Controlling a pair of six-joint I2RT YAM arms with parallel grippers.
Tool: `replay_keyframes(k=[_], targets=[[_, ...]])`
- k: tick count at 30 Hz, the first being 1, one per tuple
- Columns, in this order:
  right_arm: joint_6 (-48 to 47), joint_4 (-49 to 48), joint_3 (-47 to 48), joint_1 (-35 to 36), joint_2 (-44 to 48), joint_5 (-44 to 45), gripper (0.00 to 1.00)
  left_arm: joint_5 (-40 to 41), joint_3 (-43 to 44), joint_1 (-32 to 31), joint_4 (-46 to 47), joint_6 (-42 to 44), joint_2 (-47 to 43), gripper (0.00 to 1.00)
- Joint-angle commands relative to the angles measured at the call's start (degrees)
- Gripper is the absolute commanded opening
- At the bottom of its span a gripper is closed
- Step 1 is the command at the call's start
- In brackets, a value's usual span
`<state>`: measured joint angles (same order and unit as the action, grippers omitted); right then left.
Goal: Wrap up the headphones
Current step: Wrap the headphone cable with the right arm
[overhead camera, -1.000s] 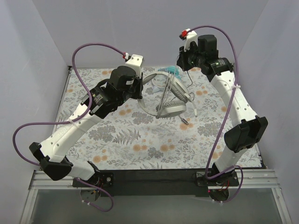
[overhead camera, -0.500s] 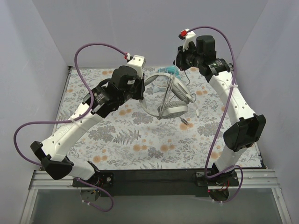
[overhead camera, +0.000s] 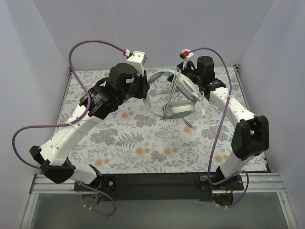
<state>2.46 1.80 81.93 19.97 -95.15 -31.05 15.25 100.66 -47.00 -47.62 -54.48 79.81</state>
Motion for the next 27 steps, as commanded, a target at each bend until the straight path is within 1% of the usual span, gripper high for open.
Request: replay_keyframes(k=[1, 2, 4, 5, 7, 8, 9, 12, 13, 14, 16, 17, 19, 20, 23, 27], targets=[[4.8, -15.1, -4.1, -0.6, 3.2, -6.1, 0.06, -5.1, 5.6, -0.7, 6.2, -4.2, -2.8, 0.0], [6.7, -19.2, -5.3, -0.7, 3.5, -6.8, 0.07, -5.1, 5.9, -0.7, 6.3, -4.5, -2.9, 0.0], [9.1, -23.1, -8.7, -0.9, 3.7, -9.6, 0.08, -4.7, 6.3, -0.8, 6.7, -4.9, -3.3, 0.0], [11.7, -27.5, -9.8, -0.8, 3.7, -10.3, 0.08, -4.5, 6.5, -0.7, 6.7, -5.5, -3.3, 0.0], [14.3, -31.8, -12.6, -0.8, 3.5, -12.0, 0.08, -4.3, 7.3, -0.7, 6.7, -5.9, -3.2, 0.0], [16.0, -36.2, -13.5, -0.8, 3.3, -12.6, 0.08, -4.1, 7.6, -0.7, 6.7, -6.2, -3.1, 0.0], [19.1, -38.7, -15.3, -0.8, 2.9, -13.8, 0.08, -3.9, 8.0, -0.7, 6.7, -6.3, -3.1, 0.0], [23.6, -48.3, -18.3, -0.9, 2.5, -14.8, 0.08, -3.0, 9.1, -0.7, 6.8, -6.7, -2.9, 0.0], [27.0, -50.6, -20.2, -0.8, 2.2, -15.4, 0.08, -2.9, 9.1, -0.7, 7.2, -6.9, -3.0, 0.0], [28.6, -56.0, -21.1, -0.8, 1.9, -15.5, 0.08, -2.8, 9.3, -0.7, 7.3, -7.1, -2.9, 0.0], [34.4, -61.8, -23.2, -0.8, 0.6, -16.1, 0.08, -2.4, 9.8, -0.7, 7.6, -7.7, -2.8, 0.0], [36.4, -66.5, -23.7, -0.9, 0.2, -16.4, 0.08, -1.7, 9.9, -0.7, 7.6, -7.8, -2.9, 0.0], [40.1, -72.0, -24.9, -0.6, -1.5, -16.6, 0.08, -0.8, 10.1, -0.7, 8.1, -8.4, -3.0, 0.0], [43.6, -76.6, -26.1, -0.5, -2.0, -16.6, 0.08, 0.0, 10.3, -0.7, 8.3, -8.5, -3.1, 0.0], [46.0, -80.9, -28.0, 0.1, -3.2, -15.7, 0.08, 1.1, 10.3, -0.7, 9.1, -9.1, -3.3, 0.0], [46.0, -82.1, -30.2, 2.0, -2.8, -14.6, 0.09, 4.3, 9.2, -0.7, 11.1, -9.7, -3.9, 0.0]])
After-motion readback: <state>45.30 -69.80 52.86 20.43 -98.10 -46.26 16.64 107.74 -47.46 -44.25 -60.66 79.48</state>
